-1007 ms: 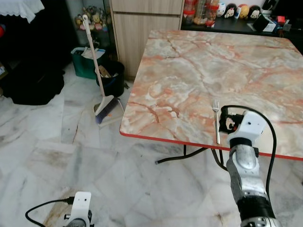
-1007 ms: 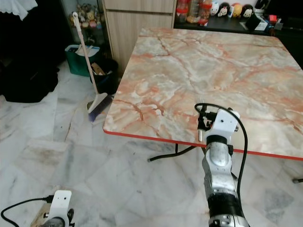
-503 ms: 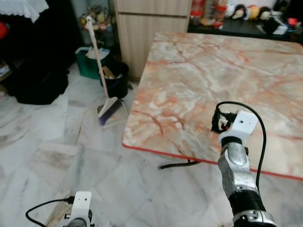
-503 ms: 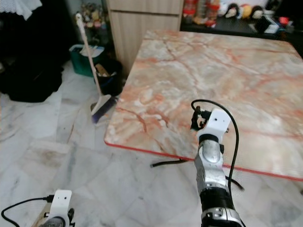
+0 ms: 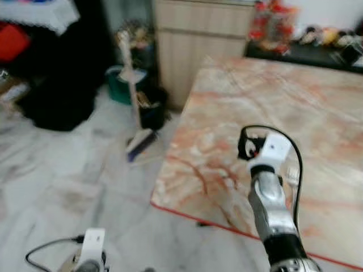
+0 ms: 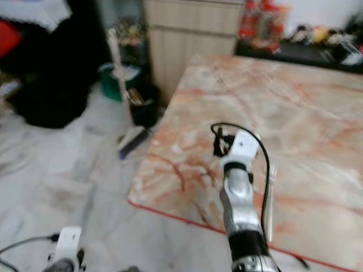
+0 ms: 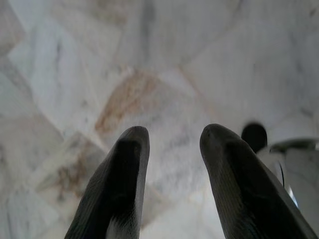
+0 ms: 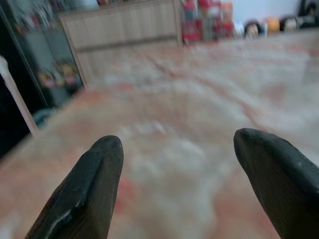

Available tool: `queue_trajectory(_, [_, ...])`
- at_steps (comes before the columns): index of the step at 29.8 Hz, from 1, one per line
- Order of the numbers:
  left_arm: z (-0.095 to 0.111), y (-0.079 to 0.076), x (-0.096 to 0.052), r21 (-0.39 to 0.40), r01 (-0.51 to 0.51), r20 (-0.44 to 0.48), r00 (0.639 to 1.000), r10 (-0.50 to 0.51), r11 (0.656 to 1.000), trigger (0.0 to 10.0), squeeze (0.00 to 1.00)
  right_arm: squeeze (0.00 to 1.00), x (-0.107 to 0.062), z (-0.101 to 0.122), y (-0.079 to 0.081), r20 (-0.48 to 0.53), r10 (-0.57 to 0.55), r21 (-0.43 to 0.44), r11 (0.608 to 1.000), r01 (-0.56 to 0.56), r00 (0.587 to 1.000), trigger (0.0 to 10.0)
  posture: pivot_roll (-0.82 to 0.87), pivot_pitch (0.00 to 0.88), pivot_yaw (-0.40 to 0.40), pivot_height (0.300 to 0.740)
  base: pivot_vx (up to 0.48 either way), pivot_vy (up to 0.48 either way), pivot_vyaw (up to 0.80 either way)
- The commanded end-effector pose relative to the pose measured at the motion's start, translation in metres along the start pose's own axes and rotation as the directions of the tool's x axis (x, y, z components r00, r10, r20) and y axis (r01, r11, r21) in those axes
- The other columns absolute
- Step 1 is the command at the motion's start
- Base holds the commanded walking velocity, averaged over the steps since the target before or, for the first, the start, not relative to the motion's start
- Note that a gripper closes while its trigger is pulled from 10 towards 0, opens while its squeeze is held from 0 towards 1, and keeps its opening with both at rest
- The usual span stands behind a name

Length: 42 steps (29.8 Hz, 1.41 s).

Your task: Setting the table

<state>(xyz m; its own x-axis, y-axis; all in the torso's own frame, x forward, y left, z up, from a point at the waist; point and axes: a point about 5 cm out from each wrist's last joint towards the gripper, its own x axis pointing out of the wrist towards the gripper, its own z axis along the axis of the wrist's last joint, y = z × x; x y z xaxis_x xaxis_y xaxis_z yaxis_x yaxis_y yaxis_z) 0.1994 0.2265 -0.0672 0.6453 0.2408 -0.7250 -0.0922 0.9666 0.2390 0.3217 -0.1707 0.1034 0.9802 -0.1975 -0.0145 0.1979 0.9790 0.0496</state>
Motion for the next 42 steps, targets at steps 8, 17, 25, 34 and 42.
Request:
queue_trajectory(8, [-0.008,-0.002,-0.002,0.001,0.008,-0.030,1.000,-0.008,1.000,10.0,0.00,0.00,-0.028,0.006,-0.021,-0.014,-0.086,-0.075,0.994,0.085,0.996,10.0,-0.02,0.136,-0.012,0.740,0.000,0.000,0.00])
queue_trajectory(17, [-0.006,-0.003,-0.001,0.011,0.016,-0.028,0.999,-0.016,1.000,10.0,0.00,0.00,-0.050,-0.007,-0.046,-0.145,-0.189,-0.139,0.976,0.169,0.971,10.0,-0.04,0.141,-0.009,0.740,0.000,0.000,0.00])
queue_trajectory(25, [-0.006,-0.004,-0.001,0.016,0.021,-0.027,0.999,-0.020,1.000,10.0,0.00,0.00,-0.046,-0.012,-0.044,-0.200,-0.109,-0.097,0.991,0.091,0.974,10.0,-0.04,0.139,-0.009,0.740,0.000,0.000,0.00])
queue_trajectory(34, [-0.005,-0.004,-0.001,0.007,0.017,-0.024,1.000,-0.017,1.000,10.0,0.00,0.00,-0.041,-0.014,-0.042,-0.222,-0.093,-0.085,0.993,0.076,0.971,10.0,-0.03,0.135,-0.011,0.740,0.000,0.000,0.00])
queue_trajectory(42, [-0.006,-0.003,-0.001,0.015,0.018,-0.027,0.999,-0.018,1.000,10.0,0.00,0.00,-0.044,-0.026,-0.039,-0.261,-0.078,-0.069,0.996,0.062,0.962,10.0,-0.04,0.138,-0.002,0.740,0.000,0.000,0.00])
